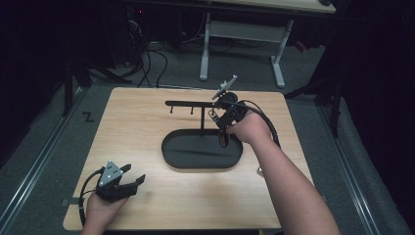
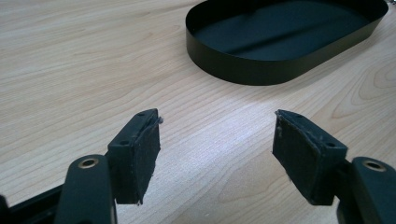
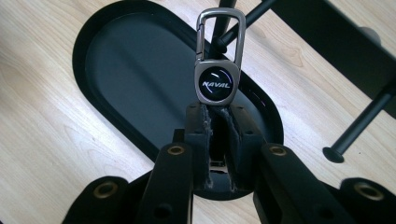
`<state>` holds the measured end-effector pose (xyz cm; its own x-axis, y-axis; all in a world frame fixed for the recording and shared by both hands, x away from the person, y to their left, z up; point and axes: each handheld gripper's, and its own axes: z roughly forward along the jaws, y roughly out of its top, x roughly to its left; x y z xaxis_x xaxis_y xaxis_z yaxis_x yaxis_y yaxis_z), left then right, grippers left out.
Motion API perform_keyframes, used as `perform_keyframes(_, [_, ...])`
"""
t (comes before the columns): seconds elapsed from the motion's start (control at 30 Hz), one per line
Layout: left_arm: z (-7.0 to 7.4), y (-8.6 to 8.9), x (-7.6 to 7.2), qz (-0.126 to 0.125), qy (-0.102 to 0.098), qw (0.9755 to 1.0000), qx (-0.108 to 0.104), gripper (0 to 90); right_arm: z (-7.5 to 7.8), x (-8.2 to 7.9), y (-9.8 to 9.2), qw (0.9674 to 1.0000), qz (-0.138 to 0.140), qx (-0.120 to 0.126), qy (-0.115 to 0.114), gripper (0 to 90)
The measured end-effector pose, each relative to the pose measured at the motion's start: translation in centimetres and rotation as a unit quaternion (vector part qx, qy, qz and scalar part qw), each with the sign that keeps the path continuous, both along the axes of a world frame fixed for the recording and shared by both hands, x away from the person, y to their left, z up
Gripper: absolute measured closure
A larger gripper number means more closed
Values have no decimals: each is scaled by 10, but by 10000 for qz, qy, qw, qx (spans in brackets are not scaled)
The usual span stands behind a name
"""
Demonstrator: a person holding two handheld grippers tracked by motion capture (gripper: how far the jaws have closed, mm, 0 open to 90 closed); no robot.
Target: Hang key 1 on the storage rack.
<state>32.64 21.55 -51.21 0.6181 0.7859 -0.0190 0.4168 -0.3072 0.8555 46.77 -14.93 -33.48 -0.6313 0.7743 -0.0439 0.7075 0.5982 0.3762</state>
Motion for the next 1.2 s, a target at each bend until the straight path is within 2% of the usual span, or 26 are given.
perform_keyframes(0.1, [-1,-1,0,1,-4,10000,18,323,-4,1,0,10000,-34,-29,-47,802])
perform_keyframes(0.13, [-1,-1,0,-2,5,10000,21,323,-7,1,0,9999,-129,-6,-27,801])
perform_keyframes(0.2, [-1,-1,0,-8,28,10000,35,322,-8,2,-1,9999,-70,-6,-82,801])
perform_keyframes(0.6, [-3,-2,1,-14,60,10000,68,320,-21,8,4,9998,-150,-21,-162,798])
perform_keyframes(1.2, [-3,-4,2,-41,67,9999,83,320,-20,3,4,9998,-143,83,-141,781])
